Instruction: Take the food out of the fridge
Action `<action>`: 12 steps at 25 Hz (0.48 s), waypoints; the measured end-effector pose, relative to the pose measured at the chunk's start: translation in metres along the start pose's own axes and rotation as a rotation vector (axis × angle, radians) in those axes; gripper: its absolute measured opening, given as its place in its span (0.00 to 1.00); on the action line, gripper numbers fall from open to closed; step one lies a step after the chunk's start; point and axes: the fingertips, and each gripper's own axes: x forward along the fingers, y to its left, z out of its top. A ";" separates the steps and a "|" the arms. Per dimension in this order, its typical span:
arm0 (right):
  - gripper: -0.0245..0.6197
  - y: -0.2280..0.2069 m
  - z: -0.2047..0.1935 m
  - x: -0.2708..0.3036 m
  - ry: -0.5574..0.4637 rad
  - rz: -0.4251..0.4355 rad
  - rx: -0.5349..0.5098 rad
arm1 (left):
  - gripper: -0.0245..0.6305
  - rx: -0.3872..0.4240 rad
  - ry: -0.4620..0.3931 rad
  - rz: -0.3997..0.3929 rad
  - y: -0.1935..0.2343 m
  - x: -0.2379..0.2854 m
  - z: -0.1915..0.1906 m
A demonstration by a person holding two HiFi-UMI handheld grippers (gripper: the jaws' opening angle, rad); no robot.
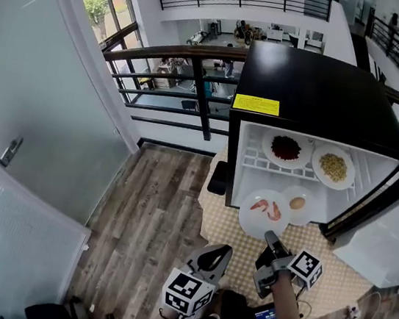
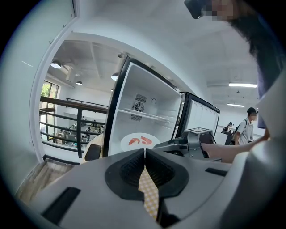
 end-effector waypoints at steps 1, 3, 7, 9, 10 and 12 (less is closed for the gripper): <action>0.08 0.003 -0.006 -0.006 0.006 0.006 -0.001 | 0.07 0.001 -0.004 0.001 -0.002 -0.005 0.000; 0.08 0.008 -0.018 -0.018 0.013 0.018 0.002 | 0.07 0.007 -0.014 0.002 -0.007 -0.015 0.000; 0.08 0.013 -0.036 -0.042 0.018 0.024 -0.014 | 0.07 0.010 -0.037 0.010 -0.016 -0.036 -0.002; 0.08 0.015 -0.045 -0.053 0.021 0.028 -0.019 | 0.07 0.008 -0.048 0.017 -0.020 -0.047 -0.004; 0.08 0.016 -0.051 -0.058 0.023 0.033 -0.020 | 0.07 0.007 -0.052 0.018 -0.022 -0.053 -0.006; 0.08 0.017 -0.063 -0.071 0.026 0.039 -0.021 | 0.07 0.003 -0.055 0.018 -0.027 -0.066 -0.012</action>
